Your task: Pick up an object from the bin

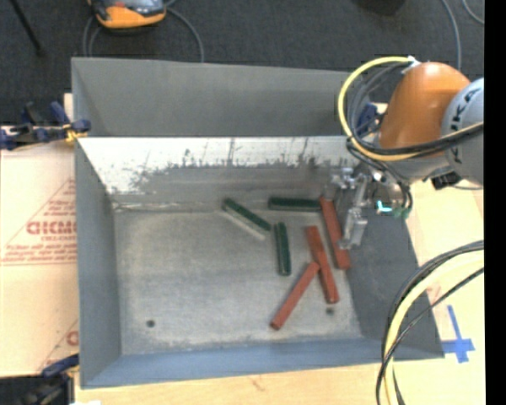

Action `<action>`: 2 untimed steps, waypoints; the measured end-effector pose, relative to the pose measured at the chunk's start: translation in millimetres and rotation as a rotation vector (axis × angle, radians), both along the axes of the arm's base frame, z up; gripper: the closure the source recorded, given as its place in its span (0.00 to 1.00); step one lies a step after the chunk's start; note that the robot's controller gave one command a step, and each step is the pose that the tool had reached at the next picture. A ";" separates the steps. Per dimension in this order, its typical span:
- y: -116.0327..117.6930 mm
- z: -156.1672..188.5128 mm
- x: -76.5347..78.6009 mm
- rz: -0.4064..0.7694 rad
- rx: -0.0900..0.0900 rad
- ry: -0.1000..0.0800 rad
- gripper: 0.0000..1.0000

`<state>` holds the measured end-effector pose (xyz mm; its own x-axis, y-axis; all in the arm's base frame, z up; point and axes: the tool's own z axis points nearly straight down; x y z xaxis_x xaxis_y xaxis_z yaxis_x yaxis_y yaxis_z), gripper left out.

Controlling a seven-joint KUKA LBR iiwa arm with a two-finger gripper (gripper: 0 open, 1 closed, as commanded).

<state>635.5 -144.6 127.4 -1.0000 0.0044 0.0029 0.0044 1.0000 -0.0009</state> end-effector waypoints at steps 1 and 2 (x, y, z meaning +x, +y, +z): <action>0.4 5.3 2.2 0.003 -0.002 -0.008 0.00; -2.1 -25.3 -29.9 0.305 -0.001 -0.011 0.00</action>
Offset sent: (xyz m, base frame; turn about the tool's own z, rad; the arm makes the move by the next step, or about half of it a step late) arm -0.0634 -0.0054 -0.0574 -0.5877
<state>605.6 -146.8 102.1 -0.9551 -0.2963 -0.0072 -0.2963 0.9551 -0.0039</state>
